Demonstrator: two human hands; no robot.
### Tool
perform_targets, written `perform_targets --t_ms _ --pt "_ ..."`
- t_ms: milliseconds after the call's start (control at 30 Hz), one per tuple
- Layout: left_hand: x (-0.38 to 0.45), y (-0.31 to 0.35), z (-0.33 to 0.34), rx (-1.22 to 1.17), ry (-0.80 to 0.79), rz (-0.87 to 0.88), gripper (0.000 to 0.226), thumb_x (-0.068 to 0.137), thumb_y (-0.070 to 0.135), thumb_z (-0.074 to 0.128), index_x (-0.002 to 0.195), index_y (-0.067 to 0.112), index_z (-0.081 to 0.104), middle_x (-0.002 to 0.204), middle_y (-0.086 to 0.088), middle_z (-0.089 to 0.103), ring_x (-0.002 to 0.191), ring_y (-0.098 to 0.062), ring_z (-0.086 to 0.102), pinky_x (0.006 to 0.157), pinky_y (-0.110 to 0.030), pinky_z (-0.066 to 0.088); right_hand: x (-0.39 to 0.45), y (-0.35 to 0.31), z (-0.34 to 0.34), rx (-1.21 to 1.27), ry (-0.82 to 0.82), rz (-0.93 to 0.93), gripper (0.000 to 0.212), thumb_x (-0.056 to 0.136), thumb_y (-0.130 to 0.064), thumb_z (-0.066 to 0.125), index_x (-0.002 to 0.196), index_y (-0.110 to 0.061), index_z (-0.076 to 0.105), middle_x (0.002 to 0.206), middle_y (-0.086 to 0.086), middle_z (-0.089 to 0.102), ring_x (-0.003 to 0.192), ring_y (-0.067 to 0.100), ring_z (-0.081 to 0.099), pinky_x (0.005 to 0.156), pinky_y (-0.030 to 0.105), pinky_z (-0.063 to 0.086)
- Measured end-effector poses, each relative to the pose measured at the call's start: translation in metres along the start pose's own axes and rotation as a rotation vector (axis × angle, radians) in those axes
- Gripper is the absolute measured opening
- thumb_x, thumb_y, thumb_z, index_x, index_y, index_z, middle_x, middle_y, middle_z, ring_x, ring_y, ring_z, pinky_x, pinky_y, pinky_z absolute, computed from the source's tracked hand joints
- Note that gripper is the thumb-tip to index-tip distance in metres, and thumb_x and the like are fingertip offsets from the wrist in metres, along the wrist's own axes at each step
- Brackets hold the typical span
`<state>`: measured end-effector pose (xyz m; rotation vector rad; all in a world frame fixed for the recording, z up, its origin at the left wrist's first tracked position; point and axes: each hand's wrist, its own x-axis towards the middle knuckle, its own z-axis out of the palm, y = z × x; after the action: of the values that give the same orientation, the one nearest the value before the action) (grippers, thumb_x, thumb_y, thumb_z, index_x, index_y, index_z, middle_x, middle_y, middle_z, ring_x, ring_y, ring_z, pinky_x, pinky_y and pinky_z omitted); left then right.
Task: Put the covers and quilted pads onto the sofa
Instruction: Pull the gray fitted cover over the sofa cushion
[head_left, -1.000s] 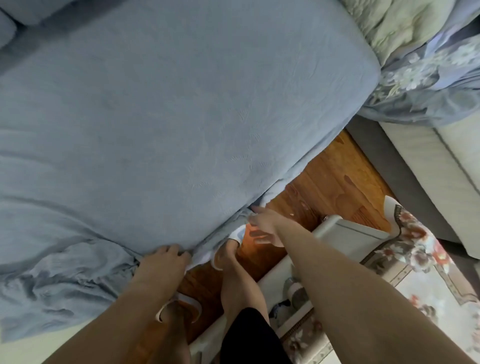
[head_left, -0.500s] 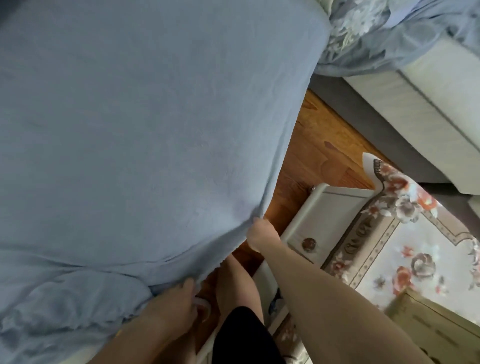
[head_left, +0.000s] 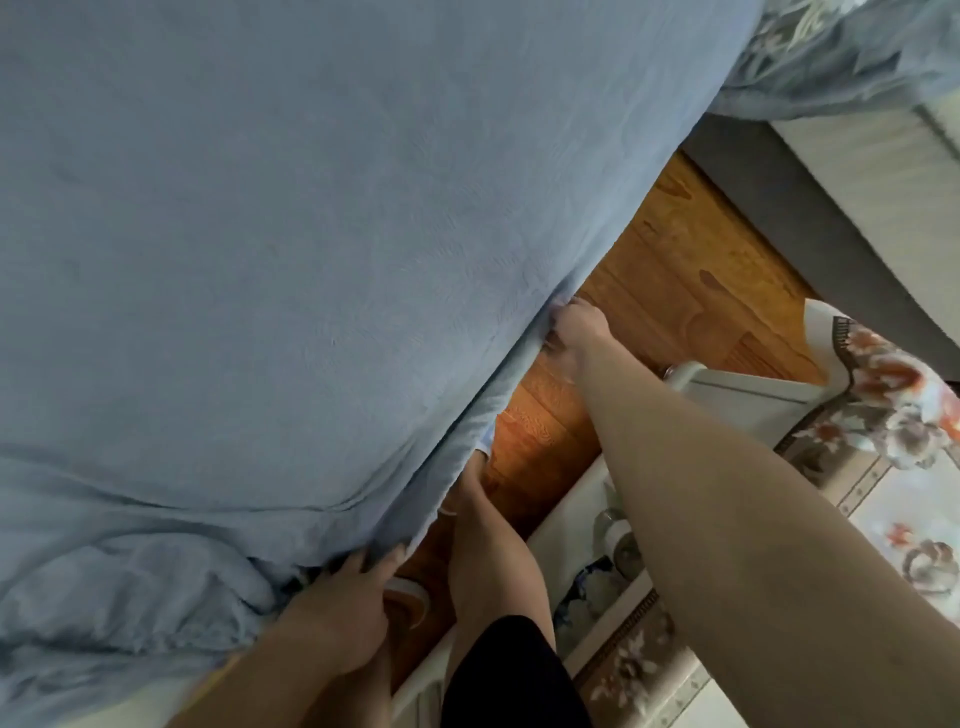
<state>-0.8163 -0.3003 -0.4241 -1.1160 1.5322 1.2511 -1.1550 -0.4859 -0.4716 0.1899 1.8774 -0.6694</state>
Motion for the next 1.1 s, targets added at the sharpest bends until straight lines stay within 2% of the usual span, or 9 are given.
perform_targets --t_ms 133,233,333,467,567,733,833,967,1100 --pt "-0.002 -0.006 0.004 -0.026 0.102 -0.026 0.074 0.098 0.039 0.042 0.152 0.055 -0.006 0.166 0.002 0.011 0.145 -0.031 0.032 0.112 -0.045 0.038 0.012 0.020 -0.008 -0.529 0.305 -0.139 0.031 0.095 -0.017 0.054 0.125 -0.010 0.060 0.115 0.011 0.063 0.109 0.031 0.063 0.086 0.039 0.052" --pt "-0.006 -0.008 0.001 -0.058 0.173 -0.029 0.082 0.098 0.040 0.043 0.151 0.053 -0.018 0.166 0.006 0.013 0.142 -0.027 0.036 0.106 -0.044 0.041 0.019 0.042 -0.015 -0.808 0.374 -0.108 0.040 0.094 -0.033 0.057 0.125 -0.008 0.058 0.116 0.014 0.065 0.107 0.035 0.066 0.091 0.041 0.055" --pt "-0.007 -0.008 0.004 -0.059 0.256 -0.025 0.085 0.097 0.039 0.044 0.153 0.048 -0.020 0.164 0.007 0.019 0.138 -0.025 0.040 0.098 -0.045 0.046 0.007 0.043 0.005 -0.833 0.254 -0.271 0.024 0.094 -0.025 0.055 0.113 -0.012 0.059 0.103 0.007 0.066 0.101 0.032 0.065 0.080 0.034 0.054" --pt "-0.026 -0.002 0.003 -0.039 0.349 -0.050 0.079 0.095 0.036 0.046 0.159 0.038 0.000 0.154 0.001 0.038 0.125 -0.027 0.052 0.088 -0.043 0.050 -0.063 0.076 0.040 -0.860 0.025 -0.403 0.005 0.086 -0.012 0.054 0.083 -0.014 0.056 0.075 -0.002 0.059 0.071 0.020 0.059 0.055 0.024 0.040" --pt "-0.042 0.011 -0.006 -0.090 0.437 -0.069 0.074 0.091 0.030 0.047 0.159 0.029 0.016 0.146 -0.001 0.046 0.120 -0.025 0.055 0.091 -0.039 0.048 -0.120 0.114 0.041 -1.076 -0.092 -0.493 0.016 0.085 -0.011 0.053 0.098 -0.015 0.062 0.100 0.001 0.064 0.090 0.024 0.062 0.071 0.034 0.050" --pt "-0.071 0.005 0.010 -0.286 0.672 -0.014 0.073 0.084 0.029 0.049 0.155 0.025 0.032 0.149 0.001 0.046 0.132 -0.020 0.044 0.115 -0.034 0.031 -0.190 0.161 0.061 -1.436 -0.522 -1.055 0.023 0.092 -0.020 0.050 0.101 -0.022 0.071 0.105 -0.004 0.068 0.099 0.016 0.062 0.087 0.034 0.053" --pt "-0.087 -0.020 0.045 -0.274 0.586 -0.130 0.070 0.093 0.028 0.043 0.159 0.015 0.022 0.155 -0.007 0.037 0.140 -0.026 0.033 0.123 -0.040 0.017 -0.214 0.183 0.100 -1.539 -0.729 -1.127 0.038 0.088 -0.028 0.040 0.107 -0.023 0.072 0.109 -0.001 0.070 0.101 0.020 0.064 0.090 0.039 0.053" --pt "-0.114 -0.061 0.100 -0.375 0.309 -0.345 0.061 0.098 0.035 0.041 0.155 0.017 0.028 0.155 -0.007 0.038 0.143 -0.027 0.032 0.120 -0.045 0.018 -0.261 0.211 0.155 -1.603 -0.832 -1.405 0.033 0.090 -0.026 0.043 0.103 -0.017 0.072 0.110 0.002 0.067 0.096 0.024 0.067 0.081 0.036 0.057" --pt "-0.123 -0.086 0.142 -0.527 0.415 -0.378 0.078 0.091 0.041 0.053 0.157 0.022 0.016 0.158 0.000 0.027 0.147 -0.025 0.022 0.114 -0.053 0.026 -0.303 0.240 0.208 -1.679 -1.022 -1.617 0.023 0.090 -0.016 0.052 0.102 -0.014 0.071 0.109 0.001 0.064 0.092 0.024 0.065 0.077 0.034 0.056"
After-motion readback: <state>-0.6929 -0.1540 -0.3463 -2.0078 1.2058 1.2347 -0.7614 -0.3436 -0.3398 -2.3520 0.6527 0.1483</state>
